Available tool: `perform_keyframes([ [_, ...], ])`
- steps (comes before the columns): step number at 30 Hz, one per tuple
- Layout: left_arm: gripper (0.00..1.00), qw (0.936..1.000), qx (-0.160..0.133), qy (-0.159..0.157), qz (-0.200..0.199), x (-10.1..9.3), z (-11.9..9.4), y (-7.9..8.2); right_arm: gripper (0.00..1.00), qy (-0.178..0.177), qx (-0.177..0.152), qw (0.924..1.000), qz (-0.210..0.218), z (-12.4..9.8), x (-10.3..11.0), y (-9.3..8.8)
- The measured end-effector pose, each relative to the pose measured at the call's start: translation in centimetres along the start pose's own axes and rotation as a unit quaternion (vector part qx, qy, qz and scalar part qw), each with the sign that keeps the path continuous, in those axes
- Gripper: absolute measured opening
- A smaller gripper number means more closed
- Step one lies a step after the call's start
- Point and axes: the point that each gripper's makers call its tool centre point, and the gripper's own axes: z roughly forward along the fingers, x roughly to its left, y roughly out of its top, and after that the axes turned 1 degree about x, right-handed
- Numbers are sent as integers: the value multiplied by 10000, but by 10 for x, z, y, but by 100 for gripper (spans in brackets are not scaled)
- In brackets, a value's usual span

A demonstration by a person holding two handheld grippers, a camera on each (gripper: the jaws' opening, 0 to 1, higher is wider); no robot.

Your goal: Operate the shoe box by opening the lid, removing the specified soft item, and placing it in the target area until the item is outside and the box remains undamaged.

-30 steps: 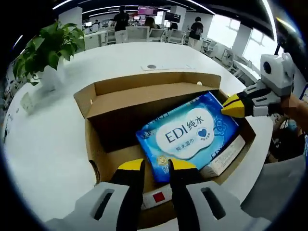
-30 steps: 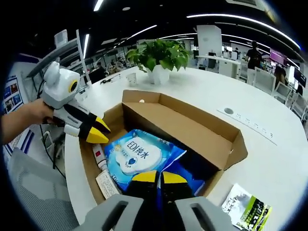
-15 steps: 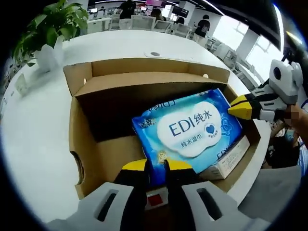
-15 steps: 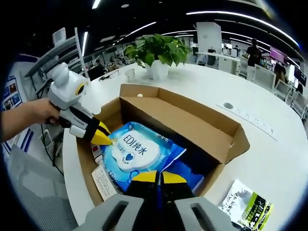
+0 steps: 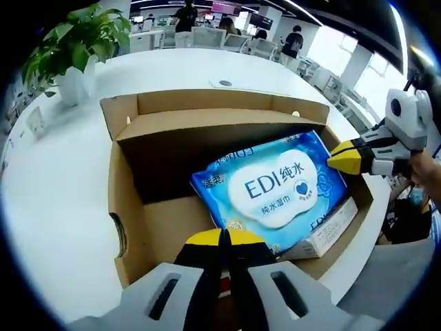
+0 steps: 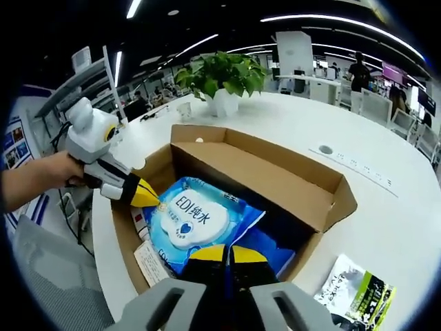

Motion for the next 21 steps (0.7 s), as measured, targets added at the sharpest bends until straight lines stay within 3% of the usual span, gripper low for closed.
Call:
perform_keyframes([
  [21, 0, 9984, -533, -138, 117, -22, -39, 25, 0, 209, -403, 9976, 528, -32, 4, 19],
])
